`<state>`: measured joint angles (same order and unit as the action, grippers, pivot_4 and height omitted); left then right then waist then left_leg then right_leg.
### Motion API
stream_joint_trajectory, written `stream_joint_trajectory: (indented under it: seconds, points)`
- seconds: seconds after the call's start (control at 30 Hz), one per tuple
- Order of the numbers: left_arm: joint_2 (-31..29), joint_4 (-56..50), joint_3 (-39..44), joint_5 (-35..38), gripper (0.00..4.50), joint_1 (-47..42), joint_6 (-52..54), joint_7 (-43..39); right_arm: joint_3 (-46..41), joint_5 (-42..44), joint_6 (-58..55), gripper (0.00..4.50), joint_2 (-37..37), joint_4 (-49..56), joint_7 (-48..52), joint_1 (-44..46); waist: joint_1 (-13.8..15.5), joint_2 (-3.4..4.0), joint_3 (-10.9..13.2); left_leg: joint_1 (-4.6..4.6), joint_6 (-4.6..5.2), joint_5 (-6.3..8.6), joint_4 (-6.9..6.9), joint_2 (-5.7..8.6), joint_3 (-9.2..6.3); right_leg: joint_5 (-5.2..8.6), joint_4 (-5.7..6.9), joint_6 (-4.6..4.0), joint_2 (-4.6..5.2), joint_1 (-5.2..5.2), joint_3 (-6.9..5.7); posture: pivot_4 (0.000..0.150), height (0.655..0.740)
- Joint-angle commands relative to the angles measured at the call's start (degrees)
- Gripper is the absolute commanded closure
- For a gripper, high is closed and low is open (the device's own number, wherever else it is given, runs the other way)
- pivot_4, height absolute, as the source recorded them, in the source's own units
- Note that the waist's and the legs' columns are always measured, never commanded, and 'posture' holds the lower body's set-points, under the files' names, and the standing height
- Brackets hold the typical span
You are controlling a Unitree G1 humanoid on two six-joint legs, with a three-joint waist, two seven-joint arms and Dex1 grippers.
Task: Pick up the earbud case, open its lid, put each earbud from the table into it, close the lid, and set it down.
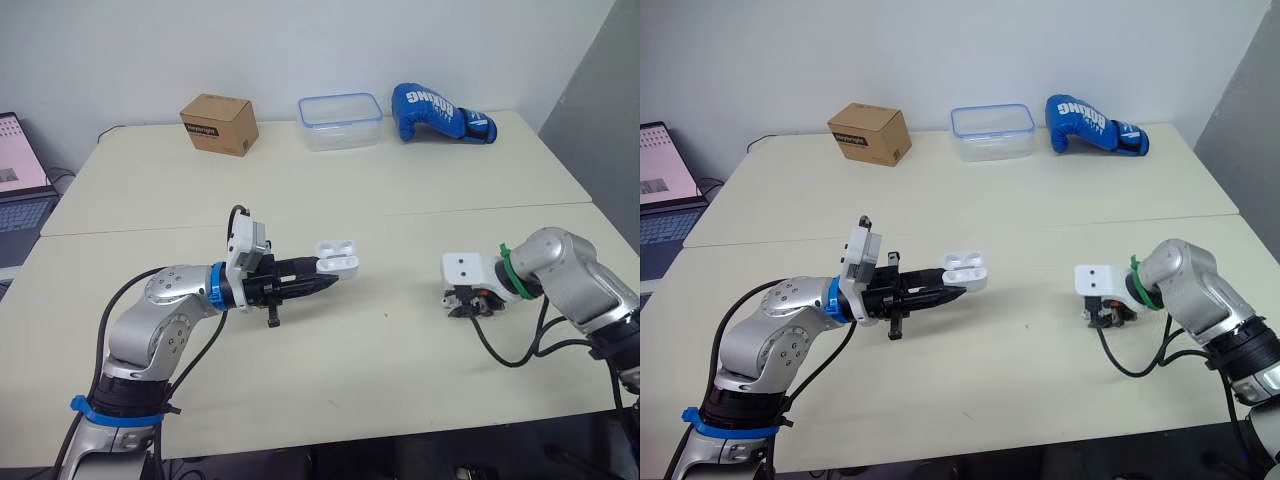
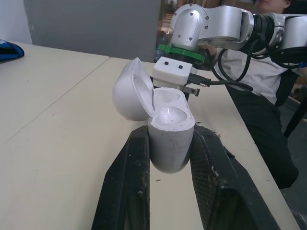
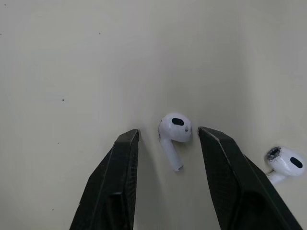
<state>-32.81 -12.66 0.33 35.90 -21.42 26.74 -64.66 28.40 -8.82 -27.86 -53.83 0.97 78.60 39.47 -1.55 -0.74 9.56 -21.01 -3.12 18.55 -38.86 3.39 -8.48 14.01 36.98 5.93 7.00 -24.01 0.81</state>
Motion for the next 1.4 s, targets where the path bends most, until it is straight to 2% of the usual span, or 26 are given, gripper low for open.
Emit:
stream_joint_trajectory:
  seconds: [0.03,0.2,0.43,1.4]
  points:
    - [0.15,-0.31,0.19,0.19,3.7,-1.2,-1.44,-0.56,1.26,-3.14,-2.63,2.46,-1.52,4.58,3.04,1.99,0.0,0.0,0.0,0.0,0.0,0.0,0.0,0.0,-0.01,0.0,0.0,0.0,0.0,0.0,-0.01,0.15,0.7307]
    - [0.43,0.01,-0.04,0.05,3.7,-1.44,-1.98,-0.45,5.04,-8.67,-6.22,2.46,-1.19,9.03,5.28,3.66,-0.07,0.0,0.0,0.0,0.0,0.0,0.01,-0.01,0.01,0.0,0.0,0.0,0.0,-0.03,0.0,0.15,0.7307]
    - [0.92,-0.36,-0.08,-0.08,3.7,-0.63,-2.52,-0.04,8.84,-14.73,-8.84,2.46,2.95,7.06,5.91,7.17,-0.11,0.0,0.0,0.0,0.0,0.0,0.0,-0.02,0.02,0.0,0.02,0.0,-0.01,-0.03,0.02,0.15,0.7307]
    - [1.65,-0.62,-0.72,-0.94,3.7,0.06,-3.63,0.87,10.28,-21.71,-10.58,2.46,3.9,9.8,9.91,5.94,-0.12,0.0,0.0,-0.01,-0.01,0.0,0.0,0.0,0.02,0.0,0.01,0.0,0.0,-0.04,0.01,0.15,0.7307]
